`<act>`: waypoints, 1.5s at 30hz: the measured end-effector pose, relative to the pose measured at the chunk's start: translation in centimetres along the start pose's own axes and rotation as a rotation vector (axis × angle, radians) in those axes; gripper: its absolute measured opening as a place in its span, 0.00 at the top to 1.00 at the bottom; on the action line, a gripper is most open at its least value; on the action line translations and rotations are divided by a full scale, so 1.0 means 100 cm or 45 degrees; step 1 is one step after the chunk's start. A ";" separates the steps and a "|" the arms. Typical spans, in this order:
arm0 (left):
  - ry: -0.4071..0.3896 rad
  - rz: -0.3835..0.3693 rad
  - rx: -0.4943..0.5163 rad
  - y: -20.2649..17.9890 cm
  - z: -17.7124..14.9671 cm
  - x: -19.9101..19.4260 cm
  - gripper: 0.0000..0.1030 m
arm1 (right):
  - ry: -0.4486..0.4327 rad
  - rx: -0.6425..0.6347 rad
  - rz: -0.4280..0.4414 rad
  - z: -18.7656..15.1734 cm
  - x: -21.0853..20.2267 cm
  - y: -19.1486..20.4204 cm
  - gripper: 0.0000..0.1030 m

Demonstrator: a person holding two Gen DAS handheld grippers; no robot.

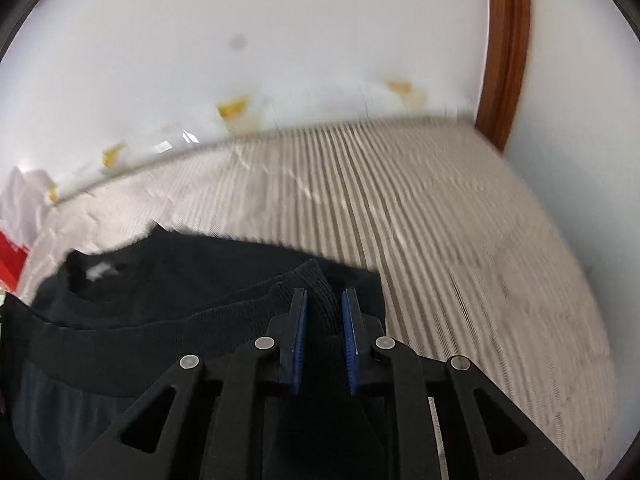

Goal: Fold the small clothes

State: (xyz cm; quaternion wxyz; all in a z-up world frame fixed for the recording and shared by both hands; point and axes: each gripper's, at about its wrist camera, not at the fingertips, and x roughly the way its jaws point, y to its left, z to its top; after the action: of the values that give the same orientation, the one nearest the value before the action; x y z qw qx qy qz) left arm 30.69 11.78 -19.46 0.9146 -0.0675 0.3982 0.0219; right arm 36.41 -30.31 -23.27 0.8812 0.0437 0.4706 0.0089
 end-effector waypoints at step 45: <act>0.020 -0.187 -0.184 0.059 -0.158 -0.145 0.55 | 0.096 -0.337 0.073 -0.111 -0.072 0.189 0.64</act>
State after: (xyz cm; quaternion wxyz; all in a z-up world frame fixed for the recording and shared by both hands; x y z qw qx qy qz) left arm 8.77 15.57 -20.11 0.9032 -0.1625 0.3968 -0.0171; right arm 23.69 -11.14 -21.78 0.8604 -0.0600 0.4965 0.0979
